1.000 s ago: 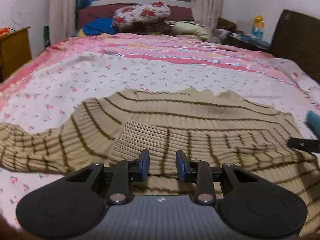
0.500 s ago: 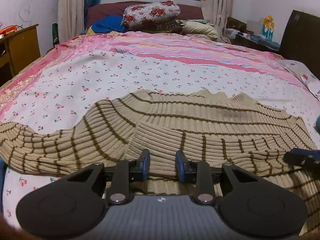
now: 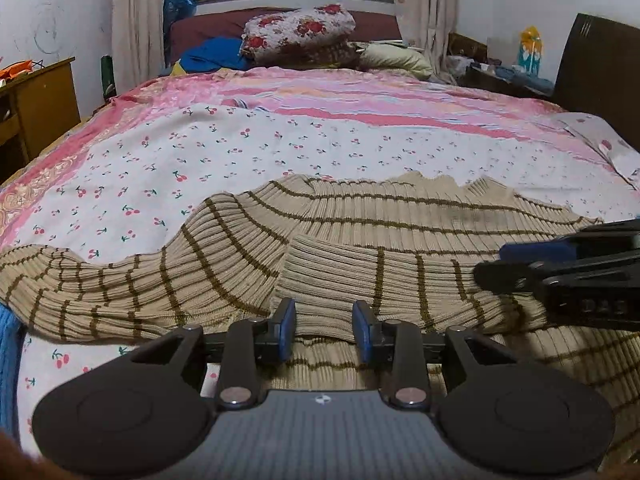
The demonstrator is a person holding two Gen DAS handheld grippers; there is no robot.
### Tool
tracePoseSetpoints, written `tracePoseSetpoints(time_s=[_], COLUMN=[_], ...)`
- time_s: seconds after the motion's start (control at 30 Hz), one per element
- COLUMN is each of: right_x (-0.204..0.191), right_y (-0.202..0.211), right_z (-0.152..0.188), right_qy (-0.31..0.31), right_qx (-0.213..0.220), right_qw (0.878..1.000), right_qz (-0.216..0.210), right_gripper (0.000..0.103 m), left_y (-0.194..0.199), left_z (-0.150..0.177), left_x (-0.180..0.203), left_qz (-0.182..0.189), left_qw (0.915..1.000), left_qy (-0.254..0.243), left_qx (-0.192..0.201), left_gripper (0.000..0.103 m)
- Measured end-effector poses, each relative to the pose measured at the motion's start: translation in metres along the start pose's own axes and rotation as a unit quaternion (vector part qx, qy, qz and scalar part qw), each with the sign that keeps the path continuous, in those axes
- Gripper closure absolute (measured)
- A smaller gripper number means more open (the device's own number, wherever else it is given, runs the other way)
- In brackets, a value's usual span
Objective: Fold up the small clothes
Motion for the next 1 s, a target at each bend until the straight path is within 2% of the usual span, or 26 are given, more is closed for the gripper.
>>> tracePoseSetpoints(time_s=[0.07,0.17,0.33,0.5,0.63,0.73,0.87,0.93,1.0], right_x=[0.000,-0.007,-0.010,0.002,-0.002,-0.004,-0.012,-0.018,-0.024], right_y=[-0.013,-0.028,-0.026,-0.025,-0.037,-0.023,0.001,0.002,-0.008], right_z=[-0.003,-0.005,-0.010,-0.016,-0.009,-0.014,-0.016,-0.010,-0.002], right_qy=[0.001,0.036,0.050,0.000,-0.004,-0.009,-0.003,0.004,0.012], right_qx=[-0.024,-0.051,-0.055,-0.029,-0.046,-0.023,0.022,0.013,-0.023], right_qw=[1.000,0.998,0.997,0.999,0.998,0.999,0.999,1.000,1.000], right_qz=[-0.004,-0.008,-0.007,0.017,0.033,0.039,0.040,0.022,0.012], right_gripper=[0.071,0.072,0.099,0.100,0.100,0.092,0.091,0.089,0.089], left_y=[-0.001,-0.002,0.002,-0.001,-0.003,0.007,0.027,0.036,0.044], left_z=[-0.003,-0.005,-0.003,-0.005,-0.007,-0.006,-0.003,-0.003,-0.007], left_x=[-0.002,-0.006,-0.009,-0.010,-0.011,-0.019,-0.040,-0.053,-0.070], left_qz=[0.000,0.002,0.009,0.000,-0.003,-0.005,-0.015,-0.022,-0.048], left_qw=[1.0000,0.9998,0.9996,0.9995,0.9994,0.9991,0.9984,0.9975,0.9953], left_qy=[0.009,0.020,0.028,0.031,0.032,0.039,0.051,0.063,0.076], left_qx=[0.000,-0.001,0.007,0.008,0.010,0.013,0.021,0.025,0.036], left_gripper=[0.065,0.065,0.065,0.065,0.065,0.065,0.065,0.064,0.064])
Point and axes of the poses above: each gripper's, at about its wrist camera, not at the fingertips, and y roughly against the way its jaws point, x to its right, z to its underside, the point moved 3 cm from there along -y, roughly the way its jaws point, and after that the axes turned 13 degrees about y, right-handed, at the moved point
